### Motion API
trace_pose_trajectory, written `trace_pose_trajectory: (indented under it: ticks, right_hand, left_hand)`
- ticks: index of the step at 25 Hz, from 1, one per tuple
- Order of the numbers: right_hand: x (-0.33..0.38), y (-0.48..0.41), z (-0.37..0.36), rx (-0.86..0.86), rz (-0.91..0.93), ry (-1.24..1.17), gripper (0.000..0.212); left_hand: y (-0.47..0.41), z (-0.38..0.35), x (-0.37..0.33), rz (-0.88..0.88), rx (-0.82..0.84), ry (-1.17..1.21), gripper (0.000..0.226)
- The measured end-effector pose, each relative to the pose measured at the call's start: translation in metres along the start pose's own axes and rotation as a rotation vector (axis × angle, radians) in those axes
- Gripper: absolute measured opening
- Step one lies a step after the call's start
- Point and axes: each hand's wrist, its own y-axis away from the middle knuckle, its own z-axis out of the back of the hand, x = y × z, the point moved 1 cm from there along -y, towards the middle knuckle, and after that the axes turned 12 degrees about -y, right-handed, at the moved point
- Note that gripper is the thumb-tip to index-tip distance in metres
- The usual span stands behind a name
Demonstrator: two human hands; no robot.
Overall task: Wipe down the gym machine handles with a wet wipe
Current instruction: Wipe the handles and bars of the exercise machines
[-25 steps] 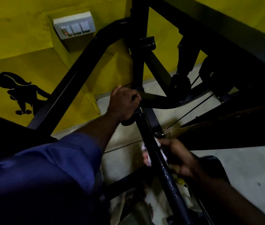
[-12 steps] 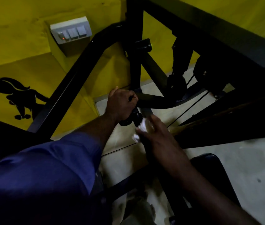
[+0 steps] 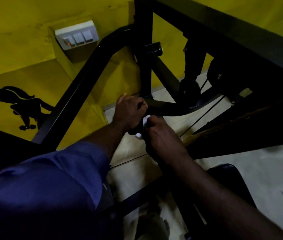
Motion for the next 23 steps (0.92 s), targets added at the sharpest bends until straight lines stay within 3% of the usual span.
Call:
trace_pose_trajectory:
  ticks: [4, 7, 10, 14, 16, 18, 20, 23]
  right_hand:
    - [-0.023, 0.094, 0.023, 0.053, 0.096, -0.161, 0.048]
    - [-0.024, 0.123, 0.027, 0.048, 0.091, -0.095, 0.058]
    - [-0.002, 0.061, 0.017, 0.088, 0.036, 0.003, 0.037]
    - [0.006, -0.006, 0.007, -0.027, -0.043, 0.162, 0.014]
    - [-0.003, 0.004, 0.016, -0.188, -0.008, 0.043, 0.015]
    - [-0.015, 0.035, 0.029, -0.135, -0.137, -0.173, 0.022]
    - [-0.019, 0.065, 0.038, -0.067, -0.320, -0.380, 0.015]
    - [-0.015, 0.058, 0.031, -0.152, -0.463, -0.640, 0.027]
  left_hand:
    - [0.001, 0.001, 0.001, -0.008, 0.000, 0.024, 0.026]
    - [0.001, 0.002, 0.000, -0.011, 0.011, 0.026, 0.027]
    - [0.000, 0.003, 0.000, -0.012, 0.004, 0.019, 0.029]
    - [0.001, 0.004, -0.003, -0.028, -0.003, -0.008, 0.030]
    - [0.001, 0.006, -0.004, -0.029, -0.003, -0.008, 0.028]
    - [0.001, 0.006, -0.002, -0.017, 0.008, 0.006, 0.029]
    - [0.001, 0.006, -0.003, -0.011, 0.008, 0.009, 0.029]
    - [0.000, 0.004, 0.000, -0.002, 0.009, 0.009, 0.030]
